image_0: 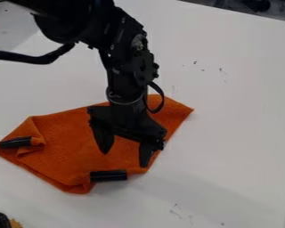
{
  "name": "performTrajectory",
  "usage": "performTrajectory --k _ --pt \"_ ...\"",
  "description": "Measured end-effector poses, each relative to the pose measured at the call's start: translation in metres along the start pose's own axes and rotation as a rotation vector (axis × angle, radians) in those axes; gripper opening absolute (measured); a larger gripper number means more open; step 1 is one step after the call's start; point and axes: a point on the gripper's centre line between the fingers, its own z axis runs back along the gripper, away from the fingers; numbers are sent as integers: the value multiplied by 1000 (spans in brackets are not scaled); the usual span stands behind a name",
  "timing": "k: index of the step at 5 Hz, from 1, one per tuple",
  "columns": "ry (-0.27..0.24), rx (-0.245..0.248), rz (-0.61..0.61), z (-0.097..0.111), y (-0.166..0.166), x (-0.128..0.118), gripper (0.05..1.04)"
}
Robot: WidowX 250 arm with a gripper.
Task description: Unfold the cloth from bottom right to the top left
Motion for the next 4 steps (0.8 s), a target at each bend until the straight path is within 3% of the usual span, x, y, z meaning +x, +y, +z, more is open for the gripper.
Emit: performTrajectory --k 1,3,4 --pt "15 -2 8 -5 0 -4 1001" --pt "21 -59 91 -33 6 -23 1001" --pt "11 -76 87 -35 8 -22 947"
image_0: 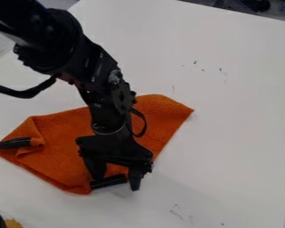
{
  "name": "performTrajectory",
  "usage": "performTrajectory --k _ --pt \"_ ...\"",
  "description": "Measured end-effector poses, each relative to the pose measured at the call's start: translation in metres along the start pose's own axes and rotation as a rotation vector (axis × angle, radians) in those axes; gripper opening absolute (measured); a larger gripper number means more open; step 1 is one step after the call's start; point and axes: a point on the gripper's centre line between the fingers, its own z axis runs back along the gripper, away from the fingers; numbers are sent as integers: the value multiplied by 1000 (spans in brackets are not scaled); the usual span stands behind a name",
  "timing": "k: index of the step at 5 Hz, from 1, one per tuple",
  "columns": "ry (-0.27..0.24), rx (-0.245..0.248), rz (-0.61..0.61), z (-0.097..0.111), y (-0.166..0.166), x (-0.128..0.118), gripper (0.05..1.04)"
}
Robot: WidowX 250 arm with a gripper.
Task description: Unfold the cloth from bottom right to the top left
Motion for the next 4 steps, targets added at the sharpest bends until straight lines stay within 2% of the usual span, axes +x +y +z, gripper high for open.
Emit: performTrajectory --k 2,3,4 --pt "-9 6 -9 -1 4 2 436" --pt "8 52 -60 3 2 4 267" --pt "-32 135 -124 40 -1 31 136"
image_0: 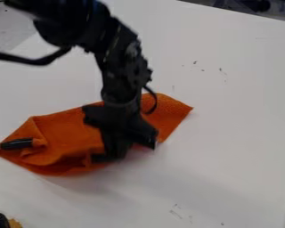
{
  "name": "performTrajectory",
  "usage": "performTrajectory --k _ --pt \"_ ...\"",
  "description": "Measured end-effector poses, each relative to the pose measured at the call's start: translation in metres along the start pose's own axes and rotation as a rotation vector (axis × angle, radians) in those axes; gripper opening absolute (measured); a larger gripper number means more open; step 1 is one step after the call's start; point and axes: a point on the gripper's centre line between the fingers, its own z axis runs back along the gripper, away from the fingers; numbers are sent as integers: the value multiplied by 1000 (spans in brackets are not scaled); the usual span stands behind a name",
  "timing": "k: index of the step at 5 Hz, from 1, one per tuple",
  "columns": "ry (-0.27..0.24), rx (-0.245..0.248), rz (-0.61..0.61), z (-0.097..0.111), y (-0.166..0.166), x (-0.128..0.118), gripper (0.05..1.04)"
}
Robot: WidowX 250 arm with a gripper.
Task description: Unfold the cloth from bottom right to the top left
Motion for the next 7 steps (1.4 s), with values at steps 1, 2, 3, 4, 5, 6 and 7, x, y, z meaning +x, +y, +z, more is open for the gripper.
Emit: performTrajectory --k 1,2,3,4,5,6,7 --pt "-47 87 -85 35 13 38 70" --pt "-54 130 -135 38 45 66 62" --pt "-58 97 -172 20 82 97 62" --pt "-60 52 -165 -8 120 126 62" --pt "-64 40 -150 -18 146 143 62" --pt "-75 18 -141 -29 157 153 62" --pt "-53 -32 -131 -54 161 153 86"
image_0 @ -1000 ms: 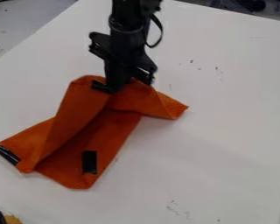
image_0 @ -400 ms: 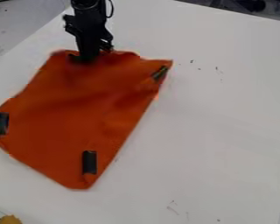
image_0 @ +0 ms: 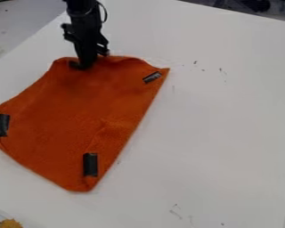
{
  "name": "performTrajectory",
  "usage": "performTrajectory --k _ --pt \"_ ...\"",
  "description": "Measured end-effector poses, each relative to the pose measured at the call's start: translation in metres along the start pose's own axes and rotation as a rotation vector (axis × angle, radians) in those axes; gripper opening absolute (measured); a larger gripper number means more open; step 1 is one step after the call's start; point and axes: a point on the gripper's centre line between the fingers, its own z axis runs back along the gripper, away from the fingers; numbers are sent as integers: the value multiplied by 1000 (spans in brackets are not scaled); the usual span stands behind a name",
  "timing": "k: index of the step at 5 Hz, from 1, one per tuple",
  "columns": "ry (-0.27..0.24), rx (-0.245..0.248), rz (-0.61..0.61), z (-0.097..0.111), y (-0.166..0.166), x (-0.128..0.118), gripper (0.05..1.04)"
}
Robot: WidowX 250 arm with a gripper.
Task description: Unfold the cloth from bottom right to the top left
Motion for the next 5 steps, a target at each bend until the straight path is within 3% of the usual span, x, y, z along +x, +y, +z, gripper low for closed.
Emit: performTrajectory --k 1,3,4,5 --pt "-4 -12 -21 -8 3 4 246" --pt "-26 22 -57 -3 11 19 825" --pt "-43 50 -93 -4 14 29 1007" --pt "-62 102 -109 -11 23 36 1005"
